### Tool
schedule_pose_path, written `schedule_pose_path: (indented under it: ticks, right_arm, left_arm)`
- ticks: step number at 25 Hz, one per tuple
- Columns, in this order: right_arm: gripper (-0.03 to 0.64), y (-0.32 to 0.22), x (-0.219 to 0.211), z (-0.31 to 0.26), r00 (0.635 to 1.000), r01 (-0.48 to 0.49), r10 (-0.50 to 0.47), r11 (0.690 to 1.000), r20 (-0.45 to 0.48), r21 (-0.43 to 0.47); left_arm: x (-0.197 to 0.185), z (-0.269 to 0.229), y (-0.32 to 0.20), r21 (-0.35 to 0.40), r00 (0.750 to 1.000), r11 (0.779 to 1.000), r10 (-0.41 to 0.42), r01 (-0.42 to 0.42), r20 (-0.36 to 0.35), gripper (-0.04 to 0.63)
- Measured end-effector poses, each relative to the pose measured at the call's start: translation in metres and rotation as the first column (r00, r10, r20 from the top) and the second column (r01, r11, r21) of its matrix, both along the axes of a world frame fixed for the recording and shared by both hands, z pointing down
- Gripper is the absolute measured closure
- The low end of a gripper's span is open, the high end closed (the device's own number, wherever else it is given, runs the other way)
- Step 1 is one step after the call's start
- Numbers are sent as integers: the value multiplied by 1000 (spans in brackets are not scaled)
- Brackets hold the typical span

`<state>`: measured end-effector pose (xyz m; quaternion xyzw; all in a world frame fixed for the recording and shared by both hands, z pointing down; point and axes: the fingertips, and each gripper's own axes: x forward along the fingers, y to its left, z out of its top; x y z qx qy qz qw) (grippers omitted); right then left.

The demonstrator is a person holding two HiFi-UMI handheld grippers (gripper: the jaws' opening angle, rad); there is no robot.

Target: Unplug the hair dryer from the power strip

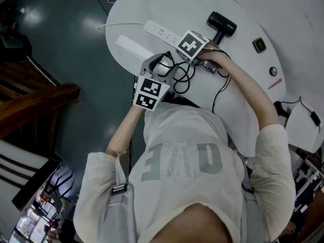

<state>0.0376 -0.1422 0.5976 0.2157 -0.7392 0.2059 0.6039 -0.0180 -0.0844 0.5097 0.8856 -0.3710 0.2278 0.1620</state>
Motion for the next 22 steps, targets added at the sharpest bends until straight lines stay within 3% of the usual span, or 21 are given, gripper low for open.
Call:
schedule_pose_path:
  ticks: [5,7,9,15,19,22]
  right_arm:
    - [350,1,-2,1,1000,6,-5,1000,7,-22]
    - [350,3,-5,3,999,11,-10,999,35,-35]
    - [351,4,-7,-3,998,21,-20,1000,54,-18]
    - [350,-8,-19,-48,988,6,-12,999,153,38]
    - [350,-18,-26,-98,940,-111,71,989,334,101]
    - [351,-28,-29,-158,856,-242,104,946,506,214]
  left_arm:
    - [-15,-33,-37,35,991,994,-101,104,-85,378]
    - [-23,-54,-51,101,985,983,-145,155,-94,511]
    - [-29,-73,-61,162,980,969,-174,188,-100,558]
    - [-34,-114,-79,203,962,951,-198,235,-187,572]
    - [-24,-143,-86,245,957,939,-189,241,-219,581]
    - [-17,-172,-88,294,947,922,-173,252,-269,583]
